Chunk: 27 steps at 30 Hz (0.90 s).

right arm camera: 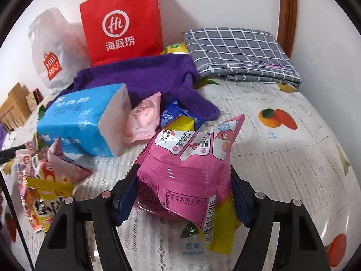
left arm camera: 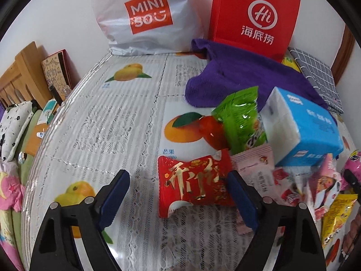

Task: Organize snacks
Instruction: 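Lower the right tool onto the pink-and-yellow snack bag and close it, then grasp the red snack packet with gold text using the left tool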

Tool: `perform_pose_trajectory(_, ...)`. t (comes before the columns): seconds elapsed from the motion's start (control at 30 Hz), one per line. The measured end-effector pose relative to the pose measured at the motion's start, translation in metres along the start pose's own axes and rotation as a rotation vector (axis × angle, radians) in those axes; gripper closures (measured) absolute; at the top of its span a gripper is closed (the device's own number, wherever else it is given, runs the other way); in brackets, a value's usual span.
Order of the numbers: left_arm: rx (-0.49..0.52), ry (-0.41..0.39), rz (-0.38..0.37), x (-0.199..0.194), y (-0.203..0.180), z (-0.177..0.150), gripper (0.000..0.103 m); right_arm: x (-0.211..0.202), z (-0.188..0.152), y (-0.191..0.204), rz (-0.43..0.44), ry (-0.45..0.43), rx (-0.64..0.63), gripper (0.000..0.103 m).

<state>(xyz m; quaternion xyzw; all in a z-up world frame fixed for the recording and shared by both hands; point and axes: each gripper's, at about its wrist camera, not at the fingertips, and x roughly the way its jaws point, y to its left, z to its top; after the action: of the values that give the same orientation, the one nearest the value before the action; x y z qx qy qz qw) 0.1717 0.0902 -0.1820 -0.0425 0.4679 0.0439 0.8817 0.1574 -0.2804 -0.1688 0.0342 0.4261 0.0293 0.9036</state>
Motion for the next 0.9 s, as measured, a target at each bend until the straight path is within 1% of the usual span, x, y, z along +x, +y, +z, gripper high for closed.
perform_pose_trajectory(0.1,-0.006,-0.019,-0.01,0.004,0.0,-0.004,0.023,0.003,0.0,0.002,-0.008,0.014,-0.01,0.031)
perform_pose_trajectory(0.17,0.009,-0.041,0.013,0.004,-0.003,-0.008,0.024,0.007,0.0,0.003,0.001,0.03,-0.017,0.033)
perform_pose_trajectory(0.27,0.024,-0.035,0.027,0.005,-0.006,-0.008,0.025,0.009,-0.001,0.003,0.011,0.039,-0.014,0.033)
perform_pose_trajectory(0.4,0.029,-0.033,0.033,0.004,-0.007,-0.008,0.026,0.018,0.0,-0.006,0.071,0.077,0.028,0.035)
perform_pose_trajectory(0.5,0.03,-0.032,0.036,0.005,-0.008,-0.008,0.026,0.018,0.0,-0.004,0.063,0.078,0.022,0.037)
perform_pose_trajectory(0.57,0.021,-0.036,0.032,0.004,-0.006,-0.009,0.029,0.018,-0.001,-0.001,0.06,0.078,0.011,0.039)
perform_pose_trajectory(0.67,0.003,-0.044,0.025,0.004,-0.003,-0.008,0.038,0.019,-0.001,0.001,0.053,0.084,0.004,0.041)
perform_pose_trajectory(0.73,-0.007,-0.051,0.028,0.003,-0.001,-0.008,0.048,0.019,-0.001,0.001,0.045,0.086,0.001,0.041)
perform_pose_trajectory(0.8,-0.01,-0.055,0.024,0.002,-0.001,-0.008,0.055,0.019,-0.001,0.002,0.033,0.09,-0.005,0.043)
perform_pose_trajectory(0.87,-0.008,-0.056,0.022,0.001,-0.001,-0.009,0.059,0.019,-0.001,0.003,0.024,0.091,-0.011,0.044)
perform_pose_trajectory(0.9,-0.006,-0.057,0.02,0.001,-0.002,-0.009,0.063,0.019,-0.001,0.002,0.023,0.091,-0.011,0.044)
